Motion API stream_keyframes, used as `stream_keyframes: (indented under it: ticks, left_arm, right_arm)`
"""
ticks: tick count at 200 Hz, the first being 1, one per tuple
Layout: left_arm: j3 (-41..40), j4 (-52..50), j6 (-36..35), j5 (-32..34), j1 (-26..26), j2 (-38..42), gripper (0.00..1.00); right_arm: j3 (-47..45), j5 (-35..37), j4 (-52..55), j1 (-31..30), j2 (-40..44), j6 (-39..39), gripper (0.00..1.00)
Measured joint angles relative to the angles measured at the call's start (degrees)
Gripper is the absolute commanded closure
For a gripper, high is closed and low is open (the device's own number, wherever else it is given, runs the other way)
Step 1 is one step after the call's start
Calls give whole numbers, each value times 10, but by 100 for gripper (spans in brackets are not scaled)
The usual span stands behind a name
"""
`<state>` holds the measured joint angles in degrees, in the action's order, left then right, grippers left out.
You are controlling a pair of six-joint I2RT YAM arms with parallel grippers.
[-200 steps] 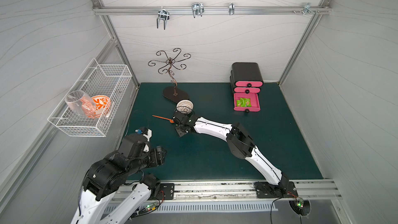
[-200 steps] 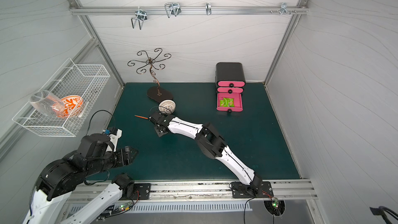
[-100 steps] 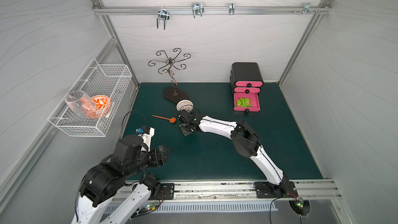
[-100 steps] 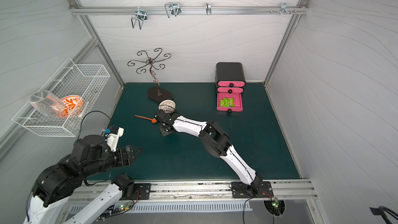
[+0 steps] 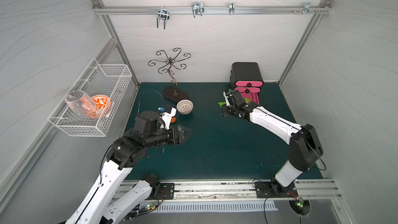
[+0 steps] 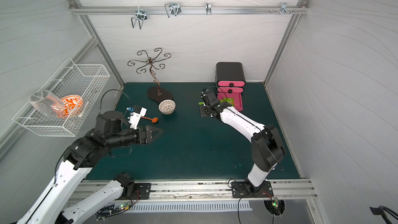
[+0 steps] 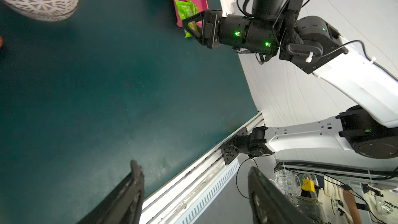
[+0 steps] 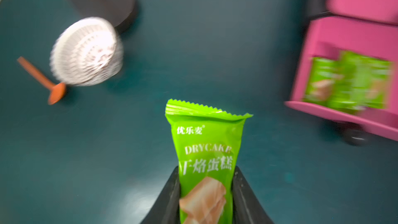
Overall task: Place the cookies into the drawer by color
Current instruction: Place the cookie in the drawer.
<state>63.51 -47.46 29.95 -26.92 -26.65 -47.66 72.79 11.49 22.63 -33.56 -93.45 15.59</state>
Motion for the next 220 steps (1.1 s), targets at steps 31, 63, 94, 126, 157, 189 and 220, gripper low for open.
stream_keyframes:
  ticks: [31, 63, 94, 126, 157, 189, 220]
  left_arm:
    - [1, 53, -7, -35, 0, -65, 23]
    - [12, 71, -19, -57, 0, -110, 23]
    - [23, 75, -30, -67, 0, -126, 23]
    - [24, 74, -35, -68, 0, -127, 23]
    - [24, 70, -38, -67, 0, -132, 23]
    - [24, 68, -38, -63, 0, -132, 23]
    - [24, 68, -38, -58, -1, -132, 23]
  right_arm:
    - [-28, 0, -8, 101, 10, -33, 66]
    - [-24, 1, -22, 183, -5, -60, 66]
    - [4, 4, -45, 227, -66, -88, 66]
    - [35, 9, -59, 238, -142, -116, 66]
    - [61, 16, -72, 243, -186, -129, 65]
    - [89, 18, -90, 245, -210, -135, 65]
    - [111, 26, -89, 247, -234, -137, 64]
